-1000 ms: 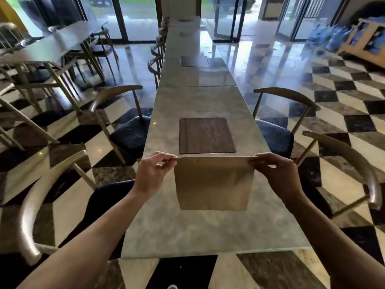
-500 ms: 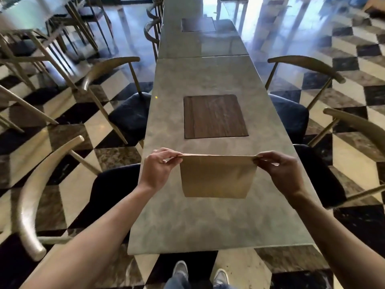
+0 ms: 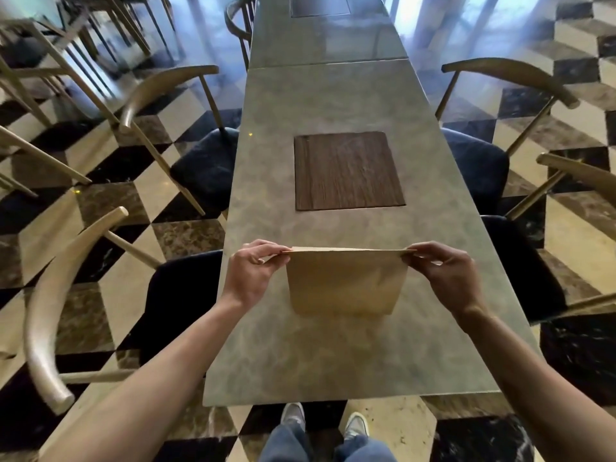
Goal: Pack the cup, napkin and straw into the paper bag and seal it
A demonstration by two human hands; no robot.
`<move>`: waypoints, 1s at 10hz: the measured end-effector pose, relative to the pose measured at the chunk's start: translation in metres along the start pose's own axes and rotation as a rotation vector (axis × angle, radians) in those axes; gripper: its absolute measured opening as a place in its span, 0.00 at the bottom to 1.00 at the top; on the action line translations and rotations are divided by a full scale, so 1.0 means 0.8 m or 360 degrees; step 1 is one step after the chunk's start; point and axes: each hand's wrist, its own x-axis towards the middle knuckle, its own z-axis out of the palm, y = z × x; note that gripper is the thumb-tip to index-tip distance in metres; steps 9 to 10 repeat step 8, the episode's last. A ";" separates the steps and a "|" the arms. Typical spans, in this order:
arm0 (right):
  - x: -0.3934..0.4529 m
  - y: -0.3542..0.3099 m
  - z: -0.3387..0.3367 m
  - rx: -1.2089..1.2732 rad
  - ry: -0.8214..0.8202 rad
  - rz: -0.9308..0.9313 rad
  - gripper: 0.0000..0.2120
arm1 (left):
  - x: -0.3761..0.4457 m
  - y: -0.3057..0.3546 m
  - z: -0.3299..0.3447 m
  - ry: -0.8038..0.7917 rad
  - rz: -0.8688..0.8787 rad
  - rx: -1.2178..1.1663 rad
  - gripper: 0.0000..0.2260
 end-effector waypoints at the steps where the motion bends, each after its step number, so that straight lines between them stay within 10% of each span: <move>1: 0.002 0.002 0.000 -0.0026 0.0001 0.0020 0.06 | 0.001 -0.001 0.001 -0.0016 -0.0015 0.0012 0.08; 10: -0.017 -0.032 -0.012 -0.0384 0.0071 -0.0313 0.09 | -0.012 0.042 -0.013 -0.0090 0.0330 0.0144 0.11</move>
